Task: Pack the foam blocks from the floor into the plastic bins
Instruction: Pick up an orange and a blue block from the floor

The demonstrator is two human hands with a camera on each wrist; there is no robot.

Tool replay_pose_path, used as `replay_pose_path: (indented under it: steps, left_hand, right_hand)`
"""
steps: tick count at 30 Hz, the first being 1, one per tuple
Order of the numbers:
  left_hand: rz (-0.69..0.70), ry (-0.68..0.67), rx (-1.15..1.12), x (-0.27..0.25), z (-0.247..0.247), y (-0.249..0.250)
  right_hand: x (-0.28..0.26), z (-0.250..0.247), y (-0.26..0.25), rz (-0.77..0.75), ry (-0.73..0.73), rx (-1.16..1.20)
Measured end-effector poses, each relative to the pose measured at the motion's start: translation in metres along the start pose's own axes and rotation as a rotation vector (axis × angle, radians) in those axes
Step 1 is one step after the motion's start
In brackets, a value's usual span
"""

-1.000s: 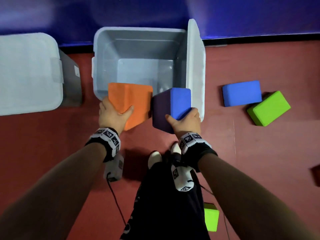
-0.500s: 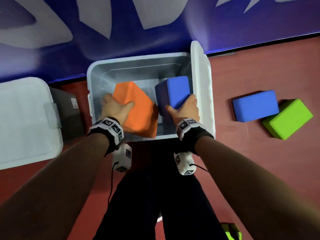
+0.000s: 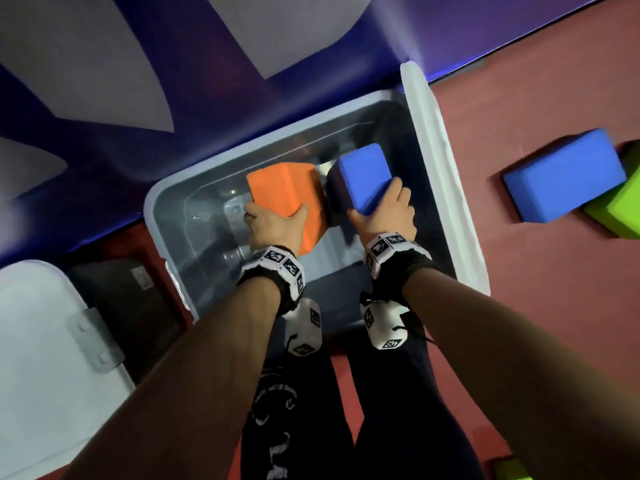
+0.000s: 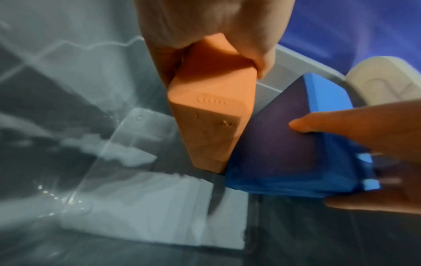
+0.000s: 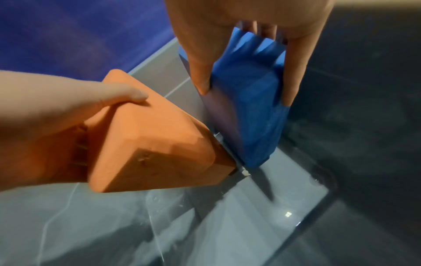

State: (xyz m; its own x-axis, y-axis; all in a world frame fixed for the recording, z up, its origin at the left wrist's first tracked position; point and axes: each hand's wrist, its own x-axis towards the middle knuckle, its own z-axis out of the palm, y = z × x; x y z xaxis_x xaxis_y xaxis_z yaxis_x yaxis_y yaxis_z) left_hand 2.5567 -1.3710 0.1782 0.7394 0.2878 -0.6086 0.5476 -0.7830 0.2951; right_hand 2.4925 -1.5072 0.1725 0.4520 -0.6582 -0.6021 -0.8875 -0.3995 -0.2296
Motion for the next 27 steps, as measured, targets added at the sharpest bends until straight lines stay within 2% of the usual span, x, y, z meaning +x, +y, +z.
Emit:
replay_pose_path:
  steps: [5, 10, 18, 22, 27]
  left_hand:
    - [0.030, -0.032, -0.056, 0.025, 0.034, 0.014]
    - [0.073, -0.076, -0.097, 0.033, 0.065, 0.030]
    - [0.188, -0.286, -0.088, 0.047, 0.083, 0.038]
    - [0.172, -0.317, -0.142, 0.057, 0.086, 0.037]
    - [0.117, -0.330, -0.175, 0.053, 0.092, 0.038]
  right_hand:
    - [0.030, 0.023, -0.005, 0.064, 0.057, 0.094]
    - [0.060, 0.028, -0.004, 0.008, 0.015, 0.110]
    - [0.080, 0.034, 0.002, -0.070, -0.027, 0.242]
    - [0.080, 0.032, 0.013, -0.146, -0.012, 0.290]
    - [0.077, 0.026, 0.015, -0.132, -0.056, 0.161]
